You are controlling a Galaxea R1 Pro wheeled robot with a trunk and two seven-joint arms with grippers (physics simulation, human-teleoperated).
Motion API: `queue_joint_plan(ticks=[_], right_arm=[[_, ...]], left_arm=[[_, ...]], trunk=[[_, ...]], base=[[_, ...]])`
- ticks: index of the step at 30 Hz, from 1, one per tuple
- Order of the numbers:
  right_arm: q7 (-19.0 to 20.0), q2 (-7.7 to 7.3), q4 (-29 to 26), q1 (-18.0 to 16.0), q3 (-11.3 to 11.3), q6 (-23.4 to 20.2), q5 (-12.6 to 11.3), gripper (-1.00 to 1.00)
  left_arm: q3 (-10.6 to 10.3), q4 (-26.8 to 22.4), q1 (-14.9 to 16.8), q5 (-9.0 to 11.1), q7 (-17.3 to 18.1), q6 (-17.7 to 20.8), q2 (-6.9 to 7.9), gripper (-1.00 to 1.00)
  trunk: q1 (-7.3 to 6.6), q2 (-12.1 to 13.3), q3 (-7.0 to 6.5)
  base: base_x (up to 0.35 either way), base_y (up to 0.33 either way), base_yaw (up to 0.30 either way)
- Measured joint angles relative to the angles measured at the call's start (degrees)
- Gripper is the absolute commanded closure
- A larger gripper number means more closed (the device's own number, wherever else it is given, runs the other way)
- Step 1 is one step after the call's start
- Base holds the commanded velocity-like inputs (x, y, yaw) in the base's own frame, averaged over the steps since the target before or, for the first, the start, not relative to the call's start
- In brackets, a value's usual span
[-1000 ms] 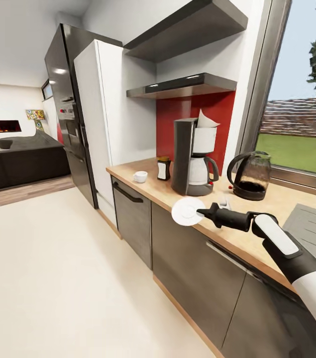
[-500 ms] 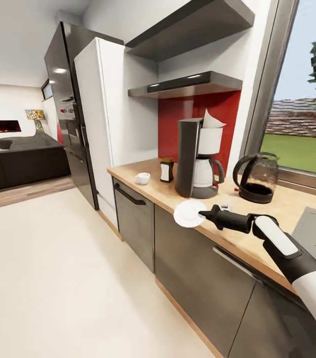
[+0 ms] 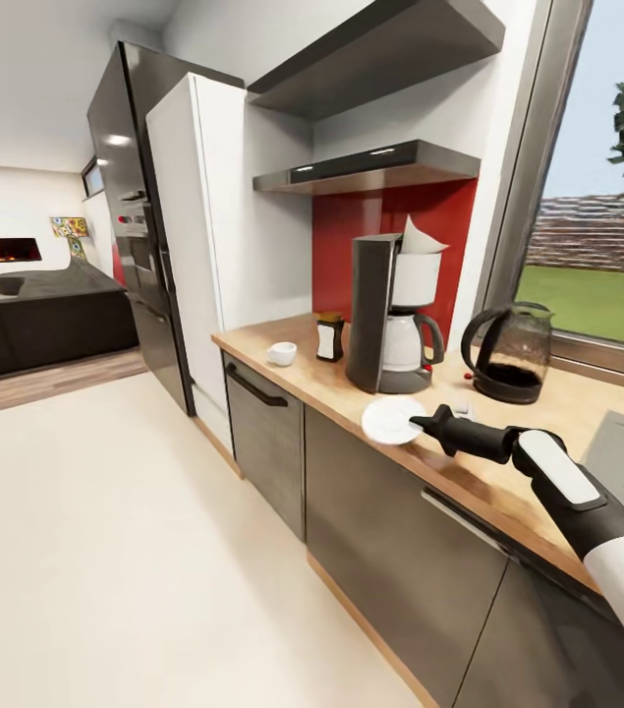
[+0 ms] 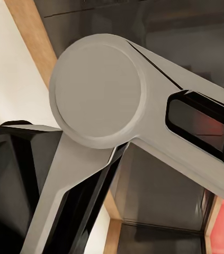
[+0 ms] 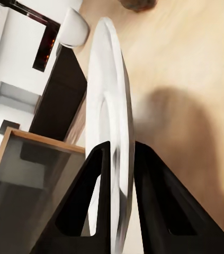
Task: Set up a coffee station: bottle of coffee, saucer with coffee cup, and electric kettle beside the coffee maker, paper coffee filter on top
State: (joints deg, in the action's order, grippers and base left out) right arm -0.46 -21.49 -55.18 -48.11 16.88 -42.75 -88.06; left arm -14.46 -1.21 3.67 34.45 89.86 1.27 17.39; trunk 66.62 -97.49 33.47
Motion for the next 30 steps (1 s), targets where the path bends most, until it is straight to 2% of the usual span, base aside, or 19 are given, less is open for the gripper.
queue_joint_plan(ticks=[10, 15, 16, 20, 30], right_arm=[[-0.1, -0.1, 0.3, 0.0, -0.1, 0.1, 0.0, 1.0], [-0.1, -0.35, 2.2, 0.0, -0.2, 0.1, 0.0, 1.0], [-0.1, -0.38, 2.3, 0.0, -0.6, 0.4, 0.1, 1.0], [-0.4, -0.42, 2.9, 0.0, -4.9, 2.7, 0.2, 1.0], [-0.5, -0.42, 3.2, 0.0, -5.3, 3.0, 0.4, 1.0]], left_arm=[[0.0, 0.0, 0.0, 0.0, 0.0, 0.0, 0.0, -1.0], [0.0, 0.0, 0.0, 0.0, 0.0, 0.0, 0.0, -1.0], [0.0, 0.0, 0.0, 0.0, 0.0, 0.0, 0.0, -1.0], [0.0, 0.0, 0.0, 0.0, 0.0, -0.1, 0.0, -1.0], [0.0, 0.0, 0.0, 0.0, 0.0, 0.0, 0.0, -1.0]], trunk=[[0.0, 0.0, 0.0], [0.02, 0.0, 0.0], [0.02, 0.0, 0.0], [0.0, 0.0, 0.0], [0.01, 0.0, 0.0]], base=[[0.096, 0.0, 0.0], [0.016, 0.0, 0.0], [0.004, 0.0, 0.0], [0.061, -0.039, 0.0], [0.07, -0.033, 0.0]])
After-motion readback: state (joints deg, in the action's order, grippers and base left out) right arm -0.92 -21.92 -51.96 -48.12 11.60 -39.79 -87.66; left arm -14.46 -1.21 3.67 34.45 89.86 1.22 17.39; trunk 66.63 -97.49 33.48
